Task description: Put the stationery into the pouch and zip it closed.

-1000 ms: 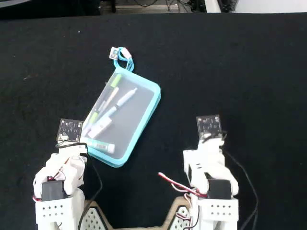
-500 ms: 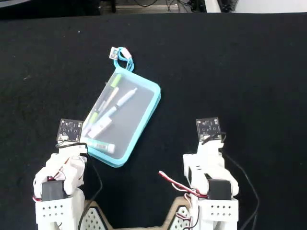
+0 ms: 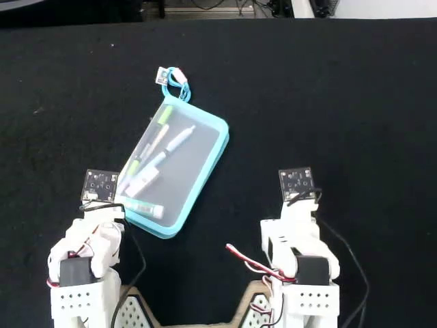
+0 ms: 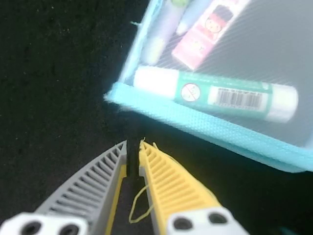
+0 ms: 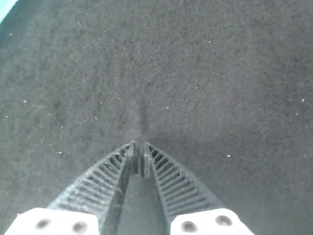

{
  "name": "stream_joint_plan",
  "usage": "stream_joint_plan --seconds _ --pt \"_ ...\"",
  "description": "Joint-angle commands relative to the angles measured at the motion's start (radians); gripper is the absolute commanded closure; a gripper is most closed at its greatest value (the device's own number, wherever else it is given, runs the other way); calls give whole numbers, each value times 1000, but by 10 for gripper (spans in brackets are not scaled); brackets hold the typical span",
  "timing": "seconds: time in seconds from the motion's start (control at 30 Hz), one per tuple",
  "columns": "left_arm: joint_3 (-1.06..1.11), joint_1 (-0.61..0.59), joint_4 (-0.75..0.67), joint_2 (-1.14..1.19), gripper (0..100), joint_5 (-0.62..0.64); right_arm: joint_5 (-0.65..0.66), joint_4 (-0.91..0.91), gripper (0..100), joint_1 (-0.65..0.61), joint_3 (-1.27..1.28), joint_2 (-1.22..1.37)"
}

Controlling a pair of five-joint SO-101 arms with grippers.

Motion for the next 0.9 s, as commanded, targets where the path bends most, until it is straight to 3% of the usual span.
stream_joint_plan --seconds 0.0,0.23,0.43,0.87 --pt "24 150 -18 -2 949 -5 8 2 986 -2 -8 -99" --pt "24 205 -18 -2 949 -5 8 2 986 -8 -8 -99" --pt "24 116 -18 -2 949 -5 8 2 986 -8 -8 -101" --pt "24 108 -18 3 949 -5 8 2 986 0 -8 -97"
